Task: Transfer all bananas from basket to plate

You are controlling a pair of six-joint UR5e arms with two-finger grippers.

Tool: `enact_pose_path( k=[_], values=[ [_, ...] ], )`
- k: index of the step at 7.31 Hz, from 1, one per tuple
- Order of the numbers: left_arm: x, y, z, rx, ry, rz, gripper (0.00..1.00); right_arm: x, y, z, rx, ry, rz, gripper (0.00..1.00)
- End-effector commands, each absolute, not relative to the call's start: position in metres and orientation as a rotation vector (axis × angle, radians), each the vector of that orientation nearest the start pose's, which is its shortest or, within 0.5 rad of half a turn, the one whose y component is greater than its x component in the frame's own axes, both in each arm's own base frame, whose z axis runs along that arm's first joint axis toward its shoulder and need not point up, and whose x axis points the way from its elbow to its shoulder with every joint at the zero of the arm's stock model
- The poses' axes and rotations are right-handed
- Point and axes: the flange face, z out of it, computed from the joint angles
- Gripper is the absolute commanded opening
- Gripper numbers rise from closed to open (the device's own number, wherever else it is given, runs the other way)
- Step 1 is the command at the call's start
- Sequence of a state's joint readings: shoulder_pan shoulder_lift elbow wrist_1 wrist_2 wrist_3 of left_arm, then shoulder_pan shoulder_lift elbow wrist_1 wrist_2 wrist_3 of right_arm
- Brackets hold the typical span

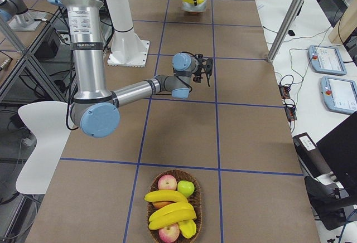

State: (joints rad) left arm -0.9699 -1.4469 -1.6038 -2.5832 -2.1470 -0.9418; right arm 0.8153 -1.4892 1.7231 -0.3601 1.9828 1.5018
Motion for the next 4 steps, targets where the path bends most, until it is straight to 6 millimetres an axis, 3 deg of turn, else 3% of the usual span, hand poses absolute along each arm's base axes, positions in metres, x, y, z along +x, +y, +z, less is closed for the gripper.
enact_pose_path(
  k=[1, 3, 4],
  values=[
    [0.1974, -0.4316, 0.6085, 0.284, 0.965, -0.017, 0.00, -0.2889, -0.4438, 0.4096, 0.304, -1.427, 0.316, 1.00],
    [0.2008, -0.4343, 0.6060, 0.277, 0.968, -0.013, 0.00, -0.2878, -0.4438, 0.4096, 0.304, -1.427, 0.318, 1.00],
    [0.2024, -0.4378, 0.6039, 0.267, 0.961, -0.018, 0.63, -0.2881, -0.4444, 0.4096, 0.306, -1.427, 0.319, 1.00]
  ],
)
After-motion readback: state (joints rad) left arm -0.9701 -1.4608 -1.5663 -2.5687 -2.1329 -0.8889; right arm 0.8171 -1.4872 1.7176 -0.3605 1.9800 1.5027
